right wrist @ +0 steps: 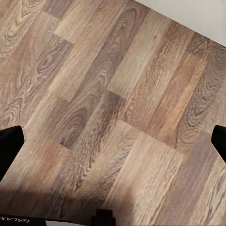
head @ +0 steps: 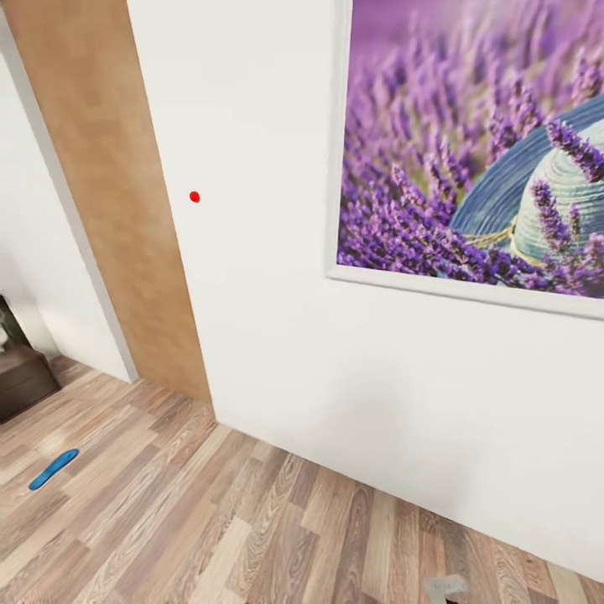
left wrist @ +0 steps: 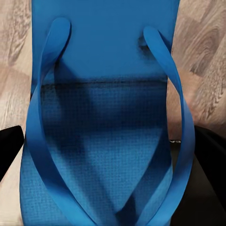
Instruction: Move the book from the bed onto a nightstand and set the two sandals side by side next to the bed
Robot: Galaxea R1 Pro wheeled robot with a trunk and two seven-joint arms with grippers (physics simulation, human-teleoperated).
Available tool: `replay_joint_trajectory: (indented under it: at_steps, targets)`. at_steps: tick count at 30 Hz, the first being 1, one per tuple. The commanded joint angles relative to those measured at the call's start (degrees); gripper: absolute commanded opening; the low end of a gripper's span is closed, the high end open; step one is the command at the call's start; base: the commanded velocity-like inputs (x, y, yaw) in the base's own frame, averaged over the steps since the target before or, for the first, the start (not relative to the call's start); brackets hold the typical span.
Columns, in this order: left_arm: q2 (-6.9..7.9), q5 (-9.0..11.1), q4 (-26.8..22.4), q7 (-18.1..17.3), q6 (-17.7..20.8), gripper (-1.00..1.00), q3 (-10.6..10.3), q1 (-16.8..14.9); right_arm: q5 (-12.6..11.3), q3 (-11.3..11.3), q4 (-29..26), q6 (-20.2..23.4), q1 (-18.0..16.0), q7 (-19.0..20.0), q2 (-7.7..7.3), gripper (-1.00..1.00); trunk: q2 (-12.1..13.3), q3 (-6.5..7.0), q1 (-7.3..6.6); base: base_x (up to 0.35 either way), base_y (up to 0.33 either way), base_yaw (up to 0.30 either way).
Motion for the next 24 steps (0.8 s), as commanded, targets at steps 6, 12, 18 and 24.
replay_joint_trajectory:
  at_steps: [6,12,18,24]
  targets:
    - [-0.02,0.36,0.08,0.13,-0.17,-1.00,-0.27,-0.06,0.13,0.23,0.02,-0.02,-0.01,0.01,-0.06,1.00,-0.06,-0.08,0.01,0.001,0.000,0.286]
    - [-0.02,0.30,0.08,0.20,-0.20,-1.00,-0.37,-0.06,0.13,0.28,0.17,-0.02,-0.01,0.01,-0.06,1.00,-0.06,-0.08,0.01,0.000,0.000,0.286]
    - [-0.02,0.28,0.08,0.28,-0.24,-1.00,-0.40,-0.06,0.13,0.31,0.28,-0.02,-0.01,0.01,-0.06,1.00,-0.06,-0.08,0.01,0.000,0.000,0.286]
    - [-0.02,0.27,0.08,0.32,-0.24,-1.00,-0.40,-0.06,0.13,0.32,0.30,-0.02,-0.01,0.01,-0.06,1.00,-0.06,-0.08,0.01,0.001,-0.001,0.286]
